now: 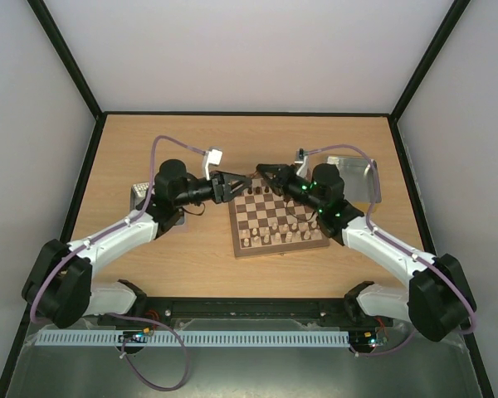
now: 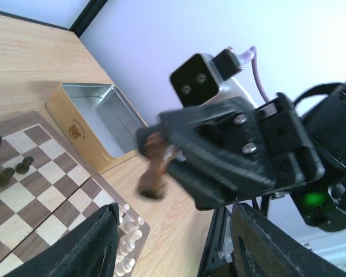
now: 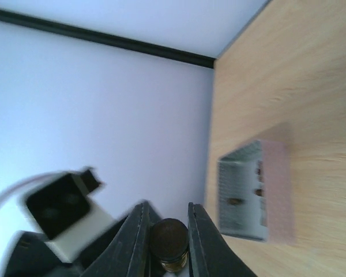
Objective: Set up the chess pieces on the board
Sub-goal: Place the chess piece on the chessboard.
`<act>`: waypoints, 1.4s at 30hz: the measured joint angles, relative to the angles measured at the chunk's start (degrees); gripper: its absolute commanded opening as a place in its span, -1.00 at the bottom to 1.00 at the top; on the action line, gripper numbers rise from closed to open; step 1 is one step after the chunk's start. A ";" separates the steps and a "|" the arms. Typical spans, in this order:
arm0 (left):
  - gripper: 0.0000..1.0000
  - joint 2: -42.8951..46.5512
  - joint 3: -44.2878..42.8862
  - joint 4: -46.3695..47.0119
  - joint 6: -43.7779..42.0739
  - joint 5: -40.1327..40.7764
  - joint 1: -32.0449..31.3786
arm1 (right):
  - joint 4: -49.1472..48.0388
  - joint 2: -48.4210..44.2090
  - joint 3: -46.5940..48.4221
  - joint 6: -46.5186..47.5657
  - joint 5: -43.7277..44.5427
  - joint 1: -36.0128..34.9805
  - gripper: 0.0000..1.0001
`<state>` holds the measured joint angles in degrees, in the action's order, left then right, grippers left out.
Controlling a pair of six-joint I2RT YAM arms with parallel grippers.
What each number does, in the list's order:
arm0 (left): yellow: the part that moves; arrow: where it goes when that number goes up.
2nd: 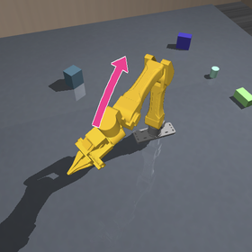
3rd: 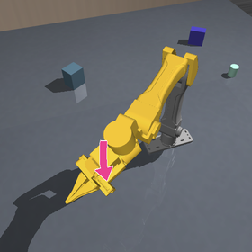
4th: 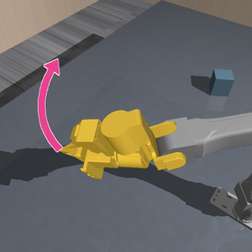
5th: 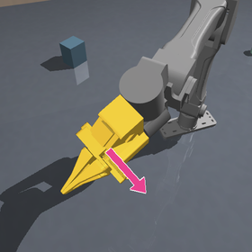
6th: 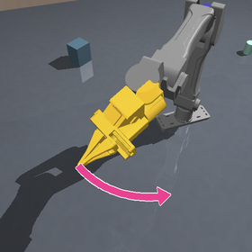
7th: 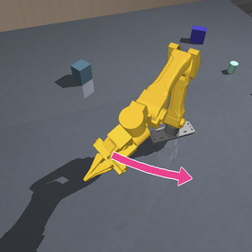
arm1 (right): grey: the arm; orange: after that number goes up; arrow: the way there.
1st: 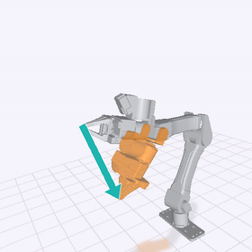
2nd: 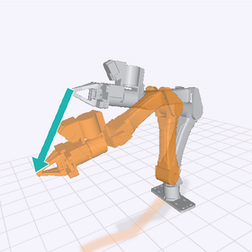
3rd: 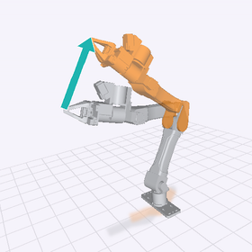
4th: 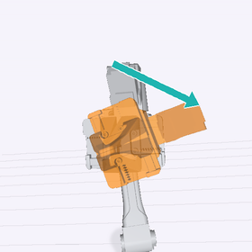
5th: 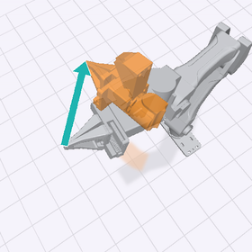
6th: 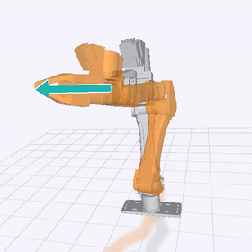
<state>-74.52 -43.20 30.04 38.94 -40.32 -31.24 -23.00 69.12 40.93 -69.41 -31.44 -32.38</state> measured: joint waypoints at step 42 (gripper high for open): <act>-0.10 -6.05 3.63 22.01 22.97 11.13 -4.48 | -18.38 0.35 -5.09 -25.42 3.15 0.00 -0.87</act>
<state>-80.58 -39.57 52.05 61.91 -29.19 -35.73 -41.39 69.47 35.83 -94.83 -28.29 -32.38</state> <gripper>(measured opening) 0.536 0.120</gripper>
